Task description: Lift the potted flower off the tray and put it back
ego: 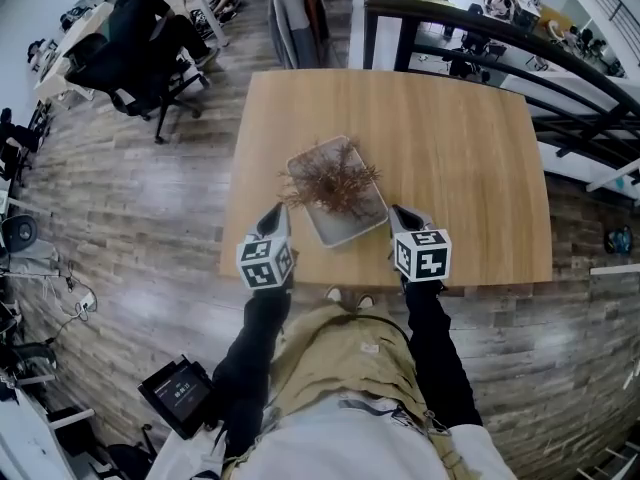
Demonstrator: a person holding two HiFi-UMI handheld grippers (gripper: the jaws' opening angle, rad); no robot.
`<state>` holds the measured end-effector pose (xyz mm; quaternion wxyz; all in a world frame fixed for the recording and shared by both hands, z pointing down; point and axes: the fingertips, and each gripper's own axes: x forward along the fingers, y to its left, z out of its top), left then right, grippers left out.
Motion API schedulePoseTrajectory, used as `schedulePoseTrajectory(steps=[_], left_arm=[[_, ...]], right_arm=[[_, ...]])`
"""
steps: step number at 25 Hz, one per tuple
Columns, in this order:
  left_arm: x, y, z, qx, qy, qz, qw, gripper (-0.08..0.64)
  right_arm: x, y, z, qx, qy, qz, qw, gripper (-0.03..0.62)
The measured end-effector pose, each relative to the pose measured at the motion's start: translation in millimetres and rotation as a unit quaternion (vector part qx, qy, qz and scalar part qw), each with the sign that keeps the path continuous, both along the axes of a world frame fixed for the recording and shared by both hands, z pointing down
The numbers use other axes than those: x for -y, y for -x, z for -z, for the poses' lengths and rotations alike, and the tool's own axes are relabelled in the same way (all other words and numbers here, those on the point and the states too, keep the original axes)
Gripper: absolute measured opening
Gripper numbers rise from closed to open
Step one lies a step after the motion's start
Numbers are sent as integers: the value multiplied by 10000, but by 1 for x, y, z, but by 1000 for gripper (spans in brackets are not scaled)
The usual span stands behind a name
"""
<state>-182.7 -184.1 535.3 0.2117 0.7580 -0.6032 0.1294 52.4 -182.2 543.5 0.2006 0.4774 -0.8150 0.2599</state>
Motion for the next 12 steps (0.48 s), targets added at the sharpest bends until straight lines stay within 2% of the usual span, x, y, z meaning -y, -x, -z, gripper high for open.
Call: schedulePoseTrajectory(steps=[3,12], left_arm=[[10,1,34,-75,-253,-29,9996,2],[24,-36,112,-198,-848,-388,9955,2]], right_arm=[[6,5,23,-9,-132,26,9999,5],[10,-5,83,-1,-699,-14,9976,5]])
